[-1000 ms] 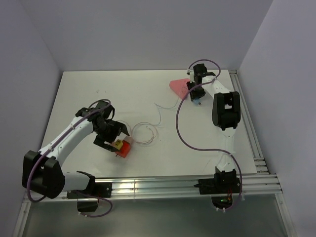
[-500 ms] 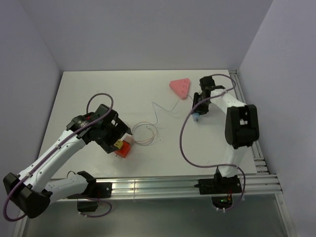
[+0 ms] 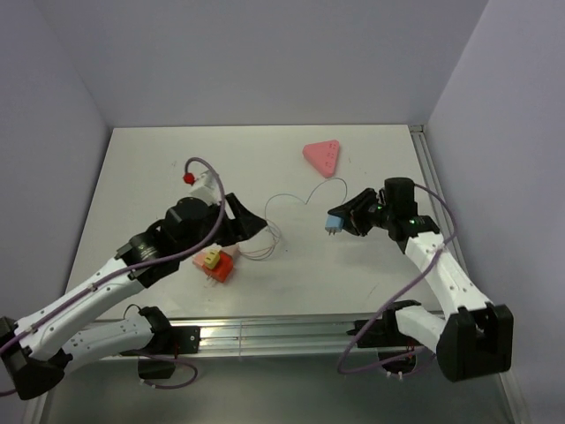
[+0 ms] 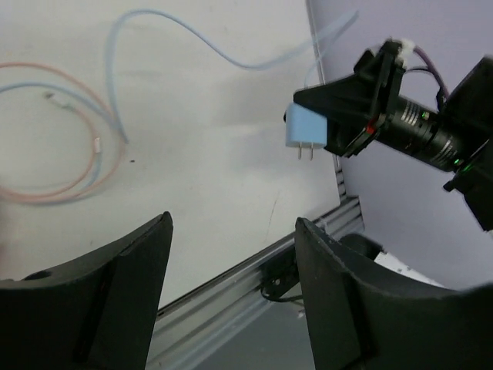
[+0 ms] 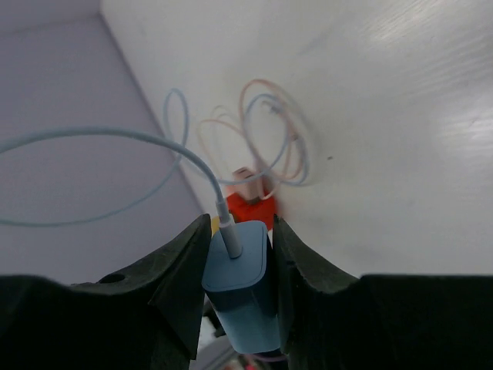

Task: Insert the plug

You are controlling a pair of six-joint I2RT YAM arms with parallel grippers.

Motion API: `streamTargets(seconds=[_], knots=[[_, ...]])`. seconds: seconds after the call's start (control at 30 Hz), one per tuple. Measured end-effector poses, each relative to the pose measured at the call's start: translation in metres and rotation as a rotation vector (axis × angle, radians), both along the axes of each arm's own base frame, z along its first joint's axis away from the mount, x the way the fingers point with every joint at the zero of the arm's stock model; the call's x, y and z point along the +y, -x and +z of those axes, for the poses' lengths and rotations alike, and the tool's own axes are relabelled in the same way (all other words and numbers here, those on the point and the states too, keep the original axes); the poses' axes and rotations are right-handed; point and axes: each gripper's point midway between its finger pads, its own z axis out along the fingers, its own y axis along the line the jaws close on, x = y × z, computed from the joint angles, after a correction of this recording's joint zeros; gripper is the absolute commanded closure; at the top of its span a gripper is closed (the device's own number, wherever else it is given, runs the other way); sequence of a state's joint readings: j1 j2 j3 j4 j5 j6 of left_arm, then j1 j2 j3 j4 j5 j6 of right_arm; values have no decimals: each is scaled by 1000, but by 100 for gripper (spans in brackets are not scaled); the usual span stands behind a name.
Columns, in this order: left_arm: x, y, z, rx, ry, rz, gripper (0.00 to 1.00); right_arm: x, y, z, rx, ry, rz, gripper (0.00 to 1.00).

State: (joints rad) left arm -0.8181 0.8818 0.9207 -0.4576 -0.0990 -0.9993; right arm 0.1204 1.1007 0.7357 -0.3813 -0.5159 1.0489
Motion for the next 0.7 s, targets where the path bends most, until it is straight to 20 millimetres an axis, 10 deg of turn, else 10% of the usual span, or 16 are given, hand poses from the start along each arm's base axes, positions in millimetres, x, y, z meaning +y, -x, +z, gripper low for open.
streamTargets(seconds=[0.33,0.7], knots=[[-82,37,30,-301,28,-299,14,12,22,106,-123,-271,-131,100],[-125,48,44,-502,44,-296,5,37,54,138,-152,-357,-168,100]])
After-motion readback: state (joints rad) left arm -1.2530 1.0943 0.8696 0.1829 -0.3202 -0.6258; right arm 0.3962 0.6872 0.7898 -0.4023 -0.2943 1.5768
